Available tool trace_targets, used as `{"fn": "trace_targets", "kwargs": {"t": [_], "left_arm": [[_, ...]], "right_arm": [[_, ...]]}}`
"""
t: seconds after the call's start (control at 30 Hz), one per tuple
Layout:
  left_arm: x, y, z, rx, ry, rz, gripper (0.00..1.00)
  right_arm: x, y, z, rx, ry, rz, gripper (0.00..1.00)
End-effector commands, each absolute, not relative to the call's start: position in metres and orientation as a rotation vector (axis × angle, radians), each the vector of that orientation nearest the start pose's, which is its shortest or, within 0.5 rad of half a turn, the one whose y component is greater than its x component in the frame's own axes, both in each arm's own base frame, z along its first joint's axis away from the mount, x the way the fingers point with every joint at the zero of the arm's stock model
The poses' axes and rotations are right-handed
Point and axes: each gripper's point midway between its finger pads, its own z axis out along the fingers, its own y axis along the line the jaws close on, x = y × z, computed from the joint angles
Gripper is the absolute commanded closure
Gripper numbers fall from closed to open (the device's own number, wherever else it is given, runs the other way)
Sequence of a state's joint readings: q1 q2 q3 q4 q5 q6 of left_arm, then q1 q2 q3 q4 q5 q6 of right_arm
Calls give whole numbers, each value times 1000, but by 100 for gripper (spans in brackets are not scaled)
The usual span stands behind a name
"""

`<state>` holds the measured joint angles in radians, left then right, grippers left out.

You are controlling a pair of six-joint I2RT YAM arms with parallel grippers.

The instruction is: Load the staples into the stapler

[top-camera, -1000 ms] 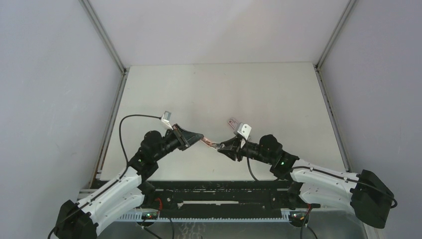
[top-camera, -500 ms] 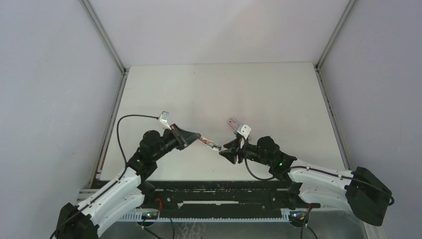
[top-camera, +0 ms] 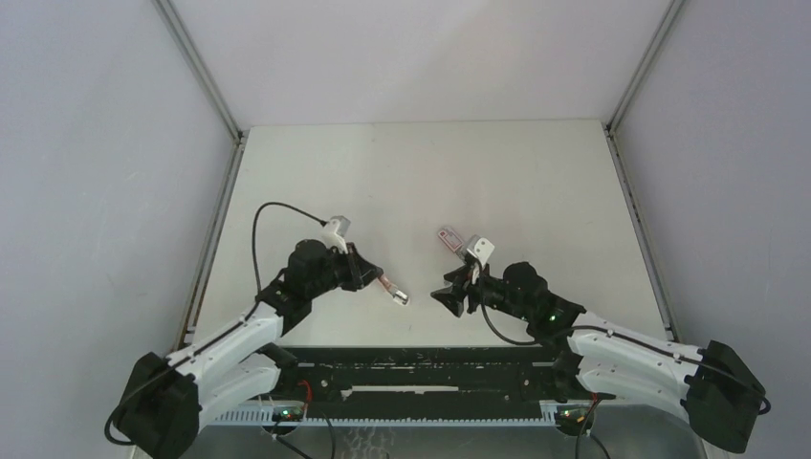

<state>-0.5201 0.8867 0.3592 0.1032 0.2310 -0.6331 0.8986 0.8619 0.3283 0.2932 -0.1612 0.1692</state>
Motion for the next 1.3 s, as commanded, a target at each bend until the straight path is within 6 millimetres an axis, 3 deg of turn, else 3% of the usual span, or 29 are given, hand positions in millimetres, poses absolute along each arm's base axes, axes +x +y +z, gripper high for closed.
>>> {"fn": "trace_targets", "kwargs": {"t": [0.0,0.37,0.6,0.83,1.27], "left_arm": [[249,-228,156,337,1967,-952,100],[268,-250,137,607,2064,-914,100],[273,-267,125,669,2105,-992,100],[276,-270,114,699,2131,-1013,99],[279,-264,98,687,2170,-990,78]], "right_arm": [[199,251,139,-662,1858,773,47],[236,215,128,-404,2184,539,42],[239,220,119,-376,2228,548,43],[245,225,105,-398,2296,493,45],[253,249,89,-473,2409,362,51]]}}
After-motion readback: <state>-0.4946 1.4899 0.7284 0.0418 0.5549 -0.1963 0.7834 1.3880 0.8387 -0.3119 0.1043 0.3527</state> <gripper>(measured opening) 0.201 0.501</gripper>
